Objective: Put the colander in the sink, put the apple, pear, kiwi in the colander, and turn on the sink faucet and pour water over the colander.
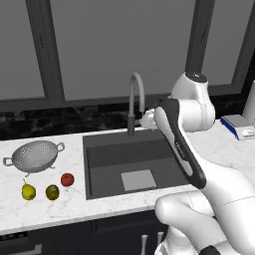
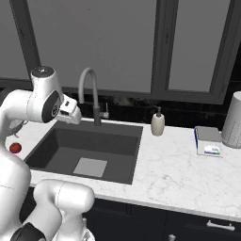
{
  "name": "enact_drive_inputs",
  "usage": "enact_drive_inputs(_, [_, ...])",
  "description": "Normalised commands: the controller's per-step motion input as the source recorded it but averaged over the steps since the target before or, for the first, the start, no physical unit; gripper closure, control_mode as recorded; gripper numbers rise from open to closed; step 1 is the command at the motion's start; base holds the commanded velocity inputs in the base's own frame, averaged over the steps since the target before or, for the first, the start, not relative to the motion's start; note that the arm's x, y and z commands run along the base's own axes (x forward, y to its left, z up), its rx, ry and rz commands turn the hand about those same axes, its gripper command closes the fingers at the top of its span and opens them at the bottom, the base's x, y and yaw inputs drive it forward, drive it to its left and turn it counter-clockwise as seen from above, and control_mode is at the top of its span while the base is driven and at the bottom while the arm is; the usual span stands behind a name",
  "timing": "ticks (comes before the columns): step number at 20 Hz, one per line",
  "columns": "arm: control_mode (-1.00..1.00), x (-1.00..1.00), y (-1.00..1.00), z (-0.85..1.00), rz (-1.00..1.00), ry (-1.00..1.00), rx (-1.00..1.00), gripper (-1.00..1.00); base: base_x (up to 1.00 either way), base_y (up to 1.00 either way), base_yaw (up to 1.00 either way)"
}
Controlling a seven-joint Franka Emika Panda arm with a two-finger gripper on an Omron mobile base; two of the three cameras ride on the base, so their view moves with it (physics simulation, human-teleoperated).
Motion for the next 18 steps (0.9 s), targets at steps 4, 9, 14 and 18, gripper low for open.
enact_drive_inputs(4, [-1.00,-0.16,0.94,-0.14,-0.01,-0.08,0.06,-1.00,0.00,0.00,0.00])
enact_drive_inputs(9, [-1.00,0.00,1.00,-0.14,-0.02,-0.07,0.00,-1.00,0.00,0.00,0.00])
enact_drive_inputs(14, [-1.00,0.19,1.00,-0.28,0.00,0.00,0.00,-1.00,0.00,0.00,0.00])
enact_drive_inputs(18, [-1.00,0.41,1.00,-0.29,0.00,0.00,0.00,-1.00,0.00,0.00,0.00])
